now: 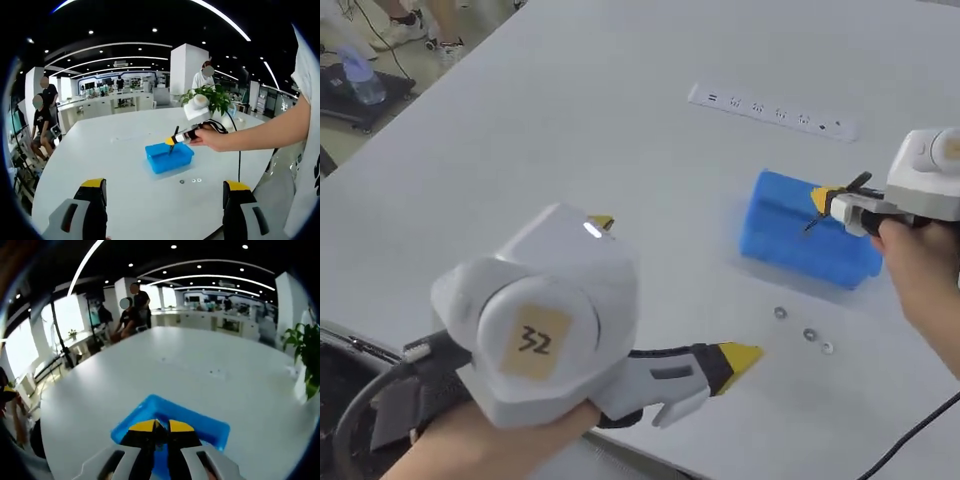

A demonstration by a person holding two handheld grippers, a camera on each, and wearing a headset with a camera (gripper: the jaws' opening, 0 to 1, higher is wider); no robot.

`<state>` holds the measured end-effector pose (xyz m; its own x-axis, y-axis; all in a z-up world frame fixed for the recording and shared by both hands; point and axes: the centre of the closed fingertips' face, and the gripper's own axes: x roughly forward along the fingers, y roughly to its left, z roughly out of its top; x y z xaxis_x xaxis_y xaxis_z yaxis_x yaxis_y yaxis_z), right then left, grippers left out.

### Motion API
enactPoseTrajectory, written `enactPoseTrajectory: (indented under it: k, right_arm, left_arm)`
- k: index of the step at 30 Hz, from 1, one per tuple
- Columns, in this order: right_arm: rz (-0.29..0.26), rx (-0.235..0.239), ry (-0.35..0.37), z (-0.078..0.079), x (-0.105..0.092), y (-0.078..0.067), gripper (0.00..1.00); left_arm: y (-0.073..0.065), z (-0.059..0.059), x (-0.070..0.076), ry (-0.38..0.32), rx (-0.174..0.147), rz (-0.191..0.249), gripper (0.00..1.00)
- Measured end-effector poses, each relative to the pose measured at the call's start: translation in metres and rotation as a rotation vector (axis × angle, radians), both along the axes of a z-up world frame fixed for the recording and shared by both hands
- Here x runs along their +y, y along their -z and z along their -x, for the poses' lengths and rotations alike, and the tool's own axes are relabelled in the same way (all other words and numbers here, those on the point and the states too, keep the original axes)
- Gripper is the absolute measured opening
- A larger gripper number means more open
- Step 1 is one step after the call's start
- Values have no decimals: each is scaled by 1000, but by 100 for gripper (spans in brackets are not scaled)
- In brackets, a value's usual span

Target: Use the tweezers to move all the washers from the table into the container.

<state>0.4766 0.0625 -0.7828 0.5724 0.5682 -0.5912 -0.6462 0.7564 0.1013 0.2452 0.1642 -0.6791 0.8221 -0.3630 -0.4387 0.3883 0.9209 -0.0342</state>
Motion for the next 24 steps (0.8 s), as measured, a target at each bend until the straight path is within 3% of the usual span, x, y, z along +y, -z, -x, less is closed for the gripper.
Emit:
enactPoseTrajectory:
  k: [5, 7, 10, 19, 20, 24]
  right_arm:
    - [19, 14, -27, 6, 3, 9, 4]
    - [29, 16, -46, 8, 8, 16, 4]
    - [55, 12, -73, 7, 11, 23, 4]
    - [65, 40, -97, 10, 15, 36, 4]
    - [55, 23, -97, 10, 16, 33, 4]
    - [39, 40, -84, 9, 14, 34, 4]
  left_arm:
    - [8, -9, -1, -9, 13, 1, 99]
    - [9, -12, -2, 1, -1, -21, 99]
    - [13, -15, -4, 10, 5, -43, 99]
    - [13, -19, -10, 6, 13, -41, 99]
    - [13, -19, -11, 6, 15, -39, 99]
    - [13, -18, -15, 13, 16, -37, 99]
